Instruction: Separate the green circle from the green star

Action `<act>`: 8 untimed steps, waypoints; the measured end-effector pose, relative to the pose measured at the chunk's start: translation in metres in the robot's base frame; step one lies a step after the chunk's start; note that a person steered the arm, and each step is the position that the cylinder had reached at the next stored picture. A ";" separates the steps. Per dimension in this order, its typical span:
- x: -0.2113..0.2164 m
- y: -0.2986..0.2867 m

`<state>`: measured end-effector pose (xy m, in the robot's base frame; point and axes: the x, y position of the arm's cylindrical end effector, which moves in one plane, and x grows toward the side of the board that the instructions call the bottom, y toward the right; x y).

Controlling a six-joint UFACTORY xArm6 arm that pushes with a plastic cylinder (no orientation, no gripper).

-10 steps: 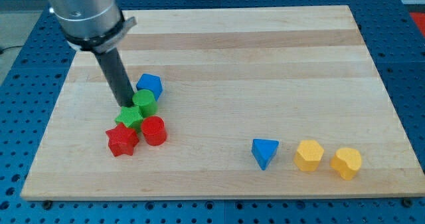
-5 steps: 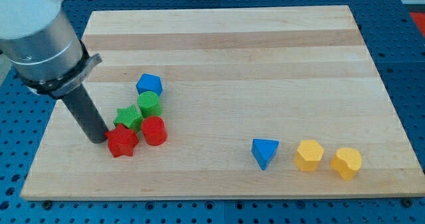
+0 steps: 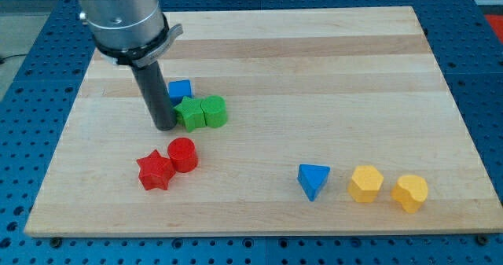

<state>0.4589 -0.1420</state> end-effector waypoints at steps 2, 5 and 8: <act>-0.002 0.042; -0.012 0.111; -0.056 0.156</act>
<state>0.4026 0.0145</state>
